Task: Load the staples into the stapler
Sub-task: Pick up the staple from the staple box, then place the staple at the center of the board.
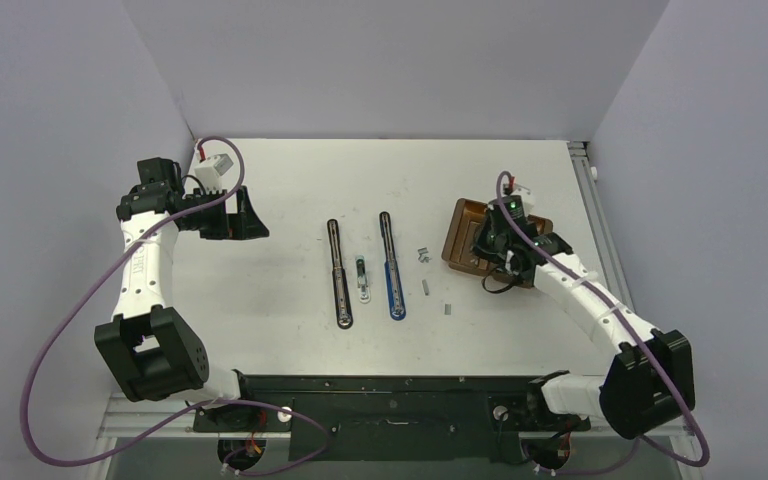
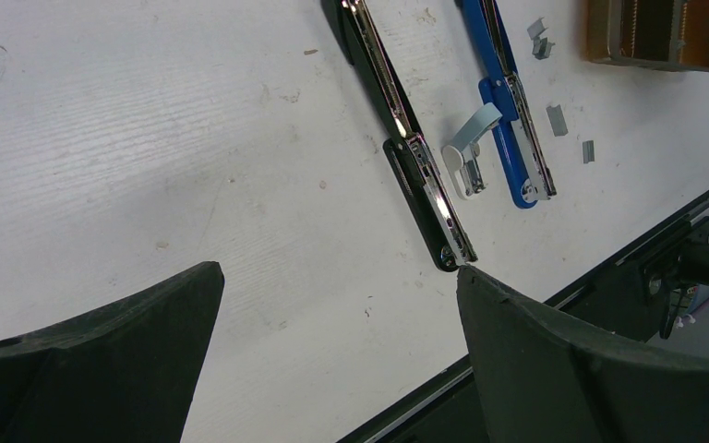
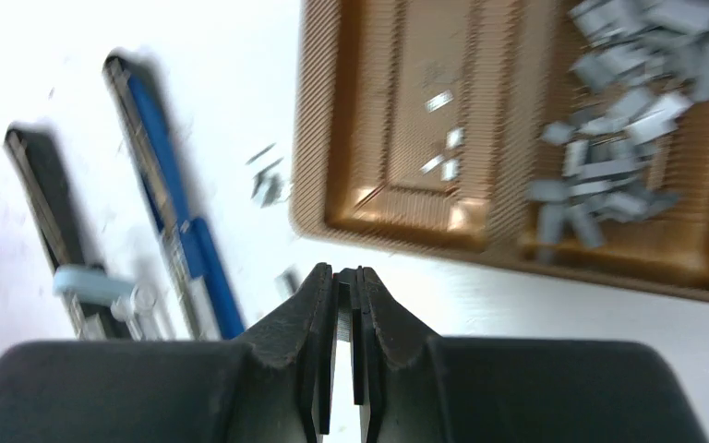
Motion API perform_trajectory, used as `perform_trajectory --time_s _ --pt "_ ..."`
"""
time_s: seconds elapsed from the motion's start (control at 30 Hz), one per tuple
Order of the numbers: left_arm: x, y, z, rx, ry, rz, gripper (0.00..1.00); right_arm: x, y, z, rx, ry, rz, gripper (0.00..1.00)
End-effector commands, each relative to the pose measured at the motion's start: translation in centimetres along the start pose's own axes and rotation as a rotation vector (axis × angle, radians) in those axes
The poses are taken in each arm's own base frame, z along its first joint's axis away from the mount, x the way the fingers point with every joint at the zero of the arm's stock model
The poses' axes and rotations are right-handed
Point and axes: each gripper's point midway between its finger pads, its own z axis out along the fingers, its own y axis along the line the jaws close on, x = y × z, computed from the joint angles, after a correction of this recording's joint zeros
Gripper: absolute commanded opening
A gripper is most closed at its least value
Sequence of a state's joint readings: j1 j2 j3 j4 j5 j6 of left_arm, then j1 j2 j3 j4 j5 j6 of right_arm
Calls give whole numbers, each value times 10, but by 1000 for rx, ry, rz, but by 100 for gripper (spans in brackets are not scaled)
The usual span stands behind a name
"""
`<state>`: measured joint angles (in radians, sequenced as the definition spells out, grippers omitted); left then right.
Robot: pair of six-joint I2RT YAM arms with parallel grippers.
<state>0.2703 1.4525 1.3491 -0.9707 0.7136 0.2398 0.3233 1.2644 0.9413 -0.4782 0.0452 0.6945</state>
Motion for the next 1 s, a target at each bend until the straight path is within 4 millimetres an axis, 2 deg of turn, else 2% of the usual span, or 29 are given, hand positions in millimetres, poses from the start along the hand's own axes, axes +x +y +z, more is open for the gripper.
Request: perform_trajectory --time_s 0.0,0.17,0.27,0.37,0.77,0.87,0.97 --pt "-11 -8 -10 9 -43 25 96 44 41 -11 -95 81 -86 9" --pt "-11 -9 -10 14 -44 22 96 101 66 2 -134 183 -196 9" --pt "-11 -9 -11 11 -46 24 96 120 75 10 -147 212 -241 9" --pt "-12 -10 -13 8 -48 28 96 136 72 21 -128 245 -280 9" --pt "-12 -8 -10 15 -41 16 96 167 50 24 -96 308 -353 12" --pt "-13 -8 -10 13 -43 19 96 171 44 25 -83 321 -369 15" --pt "-12 -8 -10 13 -41 23 96 173 40 23 -81 325 -380 23"
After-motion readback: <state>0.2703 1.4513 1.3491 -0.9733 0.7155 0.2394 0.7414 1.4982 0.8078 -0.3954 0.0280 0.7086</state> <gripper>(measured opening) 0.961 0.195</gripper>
